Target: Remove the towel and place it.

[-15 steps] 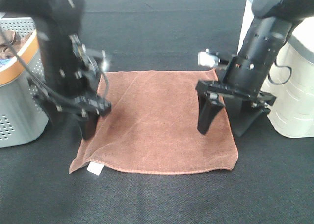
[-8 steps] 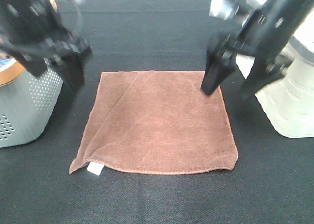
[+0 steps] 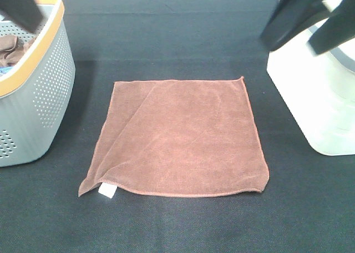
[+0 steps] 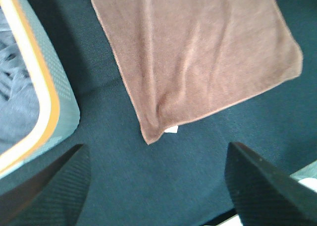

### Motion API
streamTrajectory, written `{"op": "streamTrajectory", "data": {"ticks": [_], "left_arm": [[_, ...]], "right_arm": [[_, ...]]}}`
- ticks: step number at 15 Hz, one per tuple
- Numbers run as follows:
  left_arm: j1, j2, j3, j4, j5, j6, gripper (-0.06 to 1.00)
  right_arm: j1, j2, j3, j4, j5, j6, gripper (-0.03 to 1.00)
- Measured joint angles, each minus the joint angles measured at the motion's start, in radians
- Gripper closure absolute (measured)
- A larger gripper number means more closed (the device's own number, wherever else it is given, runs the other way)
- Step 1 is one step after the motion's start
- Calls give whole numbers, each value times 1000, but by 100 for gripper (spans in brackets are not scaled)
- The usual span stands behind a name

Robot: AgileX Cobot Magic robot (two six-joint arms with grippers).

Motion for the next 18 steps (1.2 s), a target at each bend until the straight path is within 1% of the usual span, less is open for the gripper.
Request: {"op": "streamTrajectory", "data": {"ticks": [1,2,4,7,8,9,10,11,12,13,14,15,18], "left_arm": [[0,-46,37,0,0,-17,23],[0,-130,128,-1,0,-53,23],[0,-243,260,-15,1,-97,23],[0,-423,436,-22,3,-108,23],[0,-520,510,-22,4,-105,23],[0,-549,529,-22,4,-100,23],[0,-651,597,-22,5,-77,23],[0,-736,642,-22,6,-47,23],[0,-736,642,-22,6,-47,23],[0,-806,671,-22,6,-27,23],[0,-871,692,-22,6,0,23],[0,-961,715,-15,6,53,22],[0,-1084,779,-11,6,134,22]], "right_arm": [[0,-51,32,-2,0,0,14],[0,-129,97,-19,0,0,14],[0,-230,202,-40,-15,0,14],[0,-379,389,-55,-27,5,14],[0,-463,485,-70,-27,10,14],[0,-488,513,-76,-27,10,14],[0,-591,604,-91,-27,11,14],[0,-664,660,-106,-25,11,14],[0,-664,660,-106,-25,11,14],[0,-730,707,-120,-24,11,14],[0,-799,739,-141,-23,19,14],[0,-909,751,-168,-29,43,14],[0,-1078,753,-235,-62,56,14]]}}
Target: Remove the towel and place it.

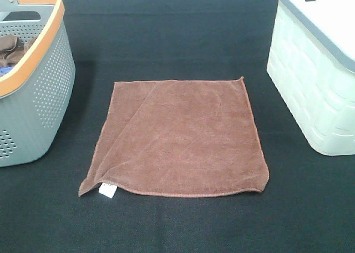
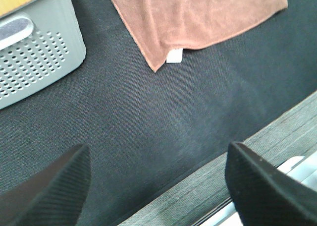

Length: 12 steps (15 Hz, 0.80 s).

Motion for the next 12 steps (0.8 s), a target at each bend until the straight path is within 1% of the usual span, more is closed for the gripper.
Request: {"op": "streamTrajectory", "data": {"ticks": [2,3,5,6,8,12], "left_arm": [[0,-27,36,0,1,50,22],[0,-28,42,-1,-17,85,22],[0,-28,50,-7,-68,139,22],[0,-28,50,-7,-68,139,22],[0,-28,76,-23,-137,160,22],[0,-28,87,-30,-159,162,22]], "right_arm": [[0,-73,2,-32,-7,6,14],[0,-98,9,-34,-14,8,14],[0,-102,35,-37,-66,35,14],[0,-102,35,-37,-66,35,14],[0,-102,42,-51,-83,59,14],[0,-102,42,-51,-83,61,14]]}}
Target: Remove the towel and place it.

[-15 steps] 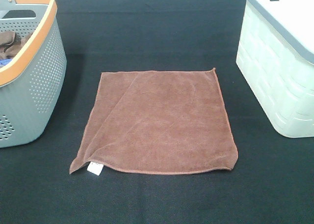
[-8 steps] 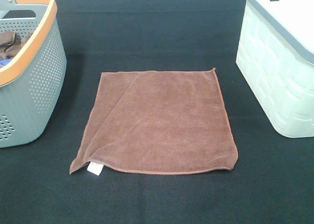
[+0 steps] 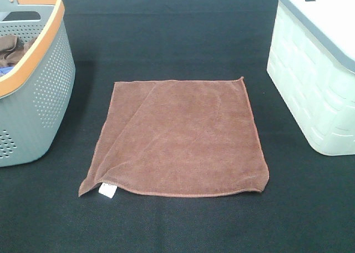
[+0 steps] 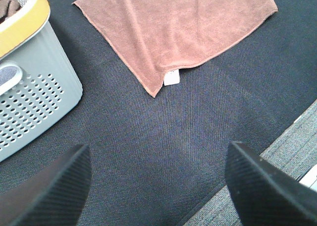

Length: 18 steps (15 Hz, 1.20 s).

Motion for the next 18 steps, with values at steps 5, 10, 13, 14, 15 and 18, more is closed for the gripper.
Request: {"op": "streamTrajectory", "data": {"ticks": [5,10,13,14,15,18], "left_arm": [[0,0,0,0,-2,0,22],[0,0,0,0,-3,0,22],[0,-1,0,0,-3,0,22],[8,-10,0,0,-4,0,22],[64,-32,0,0,-4,0,22],[251,-78,1,0,-6,0,22]], "right_arm": [[0,0,0,0,-1,0,14],[0,0,0,0,-1,0,14],[0,0,0,0,-1,0,14],[0,0,0,0,-1,0,14],[0,0,0,0,-1,0,14],[-68,0,0,0,-1,0,14]]}}
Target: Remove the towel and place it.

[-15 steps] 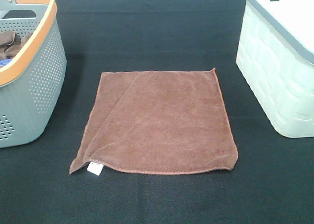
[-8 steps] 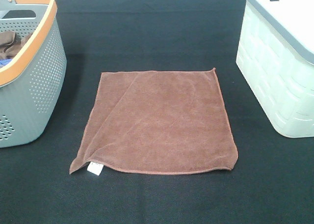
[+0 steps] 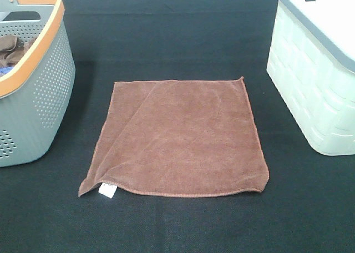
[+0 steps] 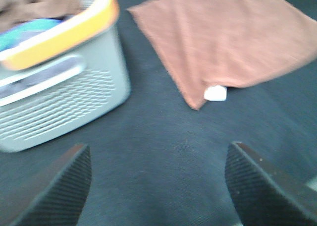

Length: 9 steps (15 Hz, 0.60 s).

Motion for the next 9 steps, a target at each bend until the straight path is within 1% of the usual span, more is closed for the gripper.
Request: {"op": "streamTrajectory", "data": {"ticks": [1,2,3,6,9], "left_arm": [[85,-22,0,0,0,0,22],[127,-35,0,0,0,0,22],[150,-50,0,0,0,0,22],[166,-61,0,0,0,0,22],[167,-61,0,0,0,0,22]], "right_arm": [[-53,0,0,0,0,0,14],[-137,-1,0,0,0,0,14],[-177,-11,0,0,-1,0,14],[-255,-84,0,0,-1,0,14],[-269,-133,0,1,-1,0,14]]}}
